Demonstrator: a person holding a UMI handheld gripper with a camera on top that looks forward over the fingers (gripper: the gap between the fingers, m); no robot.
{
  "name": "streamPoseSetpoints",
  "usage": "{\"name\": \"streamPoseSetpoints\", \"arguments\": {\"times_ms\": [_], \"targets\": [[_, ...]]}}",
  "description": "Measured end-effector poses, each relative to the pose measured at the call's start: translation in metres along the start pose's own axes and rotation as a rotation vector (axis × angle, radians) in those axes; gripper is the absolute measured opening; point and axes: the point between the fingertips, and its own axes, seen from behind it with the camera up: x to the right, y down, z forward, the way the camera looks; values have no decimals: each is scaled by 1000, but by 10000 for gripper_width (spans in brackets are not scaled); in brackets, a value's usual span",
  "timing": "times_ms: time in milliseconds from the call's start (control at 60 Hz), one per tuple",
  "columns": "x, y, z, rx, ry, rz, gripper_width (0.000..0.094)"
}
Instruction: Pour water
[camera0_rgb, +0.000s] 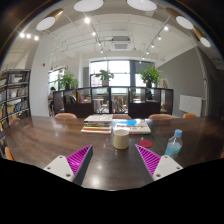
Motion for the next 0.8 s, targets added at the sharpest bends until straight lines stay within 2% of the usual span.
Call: {"name": "streamPoseSetpoints", "arguments": {"times_ms": [117,133,167,217,433,650,800], "targets": [[42,19,-2,1,76,3,857],[43,10,2,0,90,7,860],[88,39,4,-2,119,7,856],[122,53,6,-8,161,21,852],[224,69,21,-6,291,61,842],[273,64,71,24,322,38,839],[280,70,111,16,290,7,810]]}}
